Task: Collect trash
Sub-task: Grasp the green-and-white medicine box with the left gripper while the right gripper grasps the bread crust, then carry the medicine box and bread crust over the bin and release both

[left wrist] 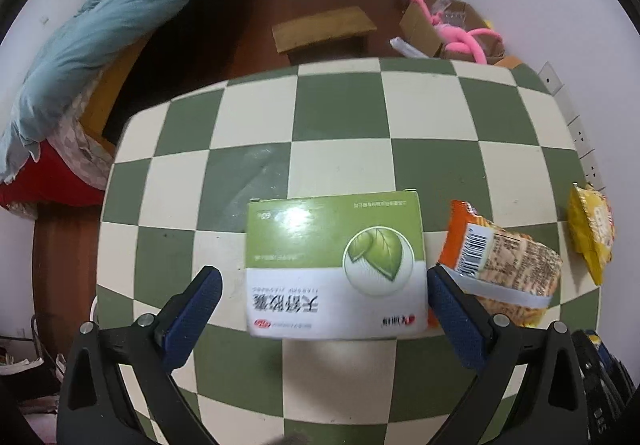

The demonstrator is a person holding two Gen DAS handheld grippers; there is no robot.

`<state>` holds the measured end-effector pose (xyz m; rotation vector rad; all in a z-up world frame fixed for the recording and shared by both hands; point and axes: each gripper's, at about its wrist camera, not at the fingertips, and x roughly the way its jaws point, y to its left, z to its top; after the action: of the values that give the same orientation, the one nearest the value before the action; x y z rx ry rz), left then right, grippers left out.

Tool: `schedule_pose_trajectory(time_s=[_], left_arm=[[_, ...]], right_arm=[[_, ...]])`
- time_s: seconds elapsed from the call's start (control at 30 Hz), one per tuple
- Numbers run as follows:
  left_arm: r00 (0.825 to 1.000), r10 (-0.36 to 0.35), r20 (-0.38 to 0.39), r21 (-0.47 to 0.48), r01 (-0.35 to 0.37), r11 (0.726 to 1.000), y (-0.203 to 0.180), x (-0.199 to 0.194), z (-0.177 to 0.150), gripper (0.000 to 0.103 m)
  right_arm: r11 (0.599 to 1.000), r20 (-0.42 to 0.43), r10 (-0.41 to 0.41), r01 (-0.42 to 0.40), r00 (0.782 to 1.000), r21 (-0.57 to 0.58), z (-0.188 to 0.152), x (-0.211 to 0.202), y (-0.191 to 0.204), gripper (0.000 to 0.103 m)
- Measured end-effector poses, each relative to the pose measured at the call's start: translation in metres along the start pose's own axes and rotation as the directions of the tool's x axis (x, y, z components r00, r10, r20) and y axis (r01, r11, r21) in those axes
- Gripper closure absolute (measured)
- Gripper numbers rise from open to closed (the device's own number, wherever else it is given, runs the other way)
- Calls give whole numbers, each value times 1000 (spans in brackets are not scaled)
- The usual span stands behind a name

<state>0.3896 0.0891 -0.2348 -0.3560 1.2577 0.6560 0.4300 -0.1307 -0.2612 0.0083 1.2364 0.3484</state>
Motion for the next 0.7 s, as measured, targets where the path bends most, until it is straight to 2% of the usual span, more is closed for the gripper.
schedule_pose_trajectory(time_s=[0.07, 0.1, 0.3, 0.47, 0.7], left_arm=[[1000, -18, 2, -5, 18, 1000, 2, 3, -1, 4], [999, -40, 13, -9, 40, 999, 3, 0, -3, 15], [995, -45, 86, -3, 46, 999, 13, -22, -15, 15], [988, -45, 149, -24, 49, 999, 39, -51, -32, 15], [966, -51, 255, -47, 65, 997, 85, -103, -64, 15]], right_arm=[[1000, 2, 3, -3, 1000, -1, -1, -3, 1, 70], [1000, 2, 5, -5, 1000, -3, -1, -3, 1, 70], [999, 7, 24, -24, 1000, -26, -7, -13, 10, 70], [997, 13, 53, -53, 998, -62, -17, -28, 24, 70], [984, 23, 115, -111, 993, -138, -42, -62, 59, 71]])
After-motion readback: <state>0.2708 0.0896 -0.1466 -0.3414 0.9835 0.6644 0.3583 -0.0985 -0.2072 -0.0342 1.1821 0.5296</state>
